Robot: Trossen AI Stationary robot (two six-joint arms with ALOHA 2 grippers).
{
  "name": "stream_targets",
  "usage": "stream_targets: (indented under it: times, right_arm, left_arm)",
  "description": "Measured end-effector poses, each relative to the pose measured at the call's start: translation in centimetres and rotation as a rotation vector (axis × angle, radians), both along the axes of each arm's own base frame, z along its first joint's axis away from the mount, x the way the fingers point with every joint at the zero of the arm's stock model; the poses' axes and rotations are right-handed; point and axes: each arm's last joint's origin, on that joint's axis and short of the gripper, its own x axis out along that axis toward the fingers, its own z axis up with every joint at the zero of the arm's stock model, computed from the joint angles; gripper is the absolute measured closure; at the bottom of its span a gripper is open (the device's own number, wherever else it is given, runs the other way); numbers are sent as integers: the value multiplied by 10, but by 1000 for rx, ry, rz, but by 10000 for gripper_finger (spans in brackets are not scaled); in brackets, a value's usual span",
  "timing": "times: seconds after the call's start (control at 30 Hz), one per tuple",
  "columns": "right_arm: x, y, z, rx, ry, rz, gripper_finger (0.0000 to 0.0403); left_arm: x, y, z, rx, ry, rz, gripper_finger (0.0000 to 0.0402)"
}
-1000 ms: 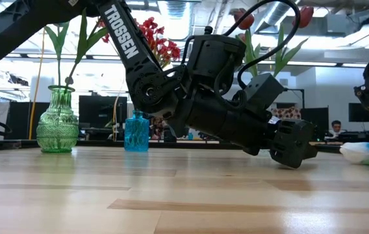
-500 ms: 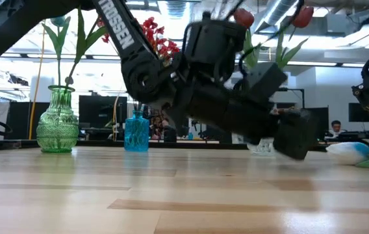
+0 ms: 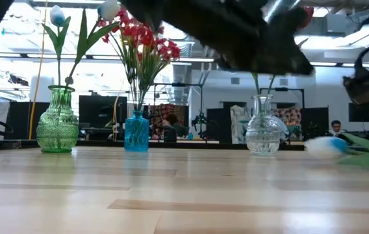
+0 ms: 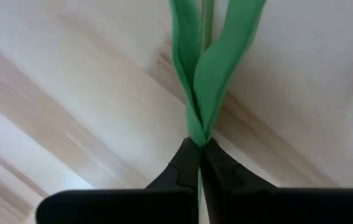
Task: Sort flowers into vase by color
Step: Put the white tulip into the green vase
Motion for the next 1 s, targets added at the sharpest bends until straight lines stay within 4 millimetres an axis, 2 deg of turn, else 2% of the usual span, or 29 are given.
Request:
stream_targets:
  times: [0.2, 0.37, 0.7, 0.9, 1.0]
  right_arm:
    - [23, 3, 9, -27, -287, 59, 373]
    - [40, -2, 18, -134, -490, 122, 374]
    - [70, -23, 42, -535, -807, 256, 370]
    - [85, -32, 65, -690, -1021, 304, 372]
    - [89, -35, 76, -768, -1108, 322, 370]
  left_arm:
    - [-33, -7, 57, -12, 99, -11, 141]
    - [-61, -16, 93, 11, 142, -35, 141]
    - [-119, -39, 139, -83, 182, 4, 141]
    - [-145, -49, 153, -156, 147, 94, 141]
    - [-151, -55, 155, -166, 122, 137, 141]
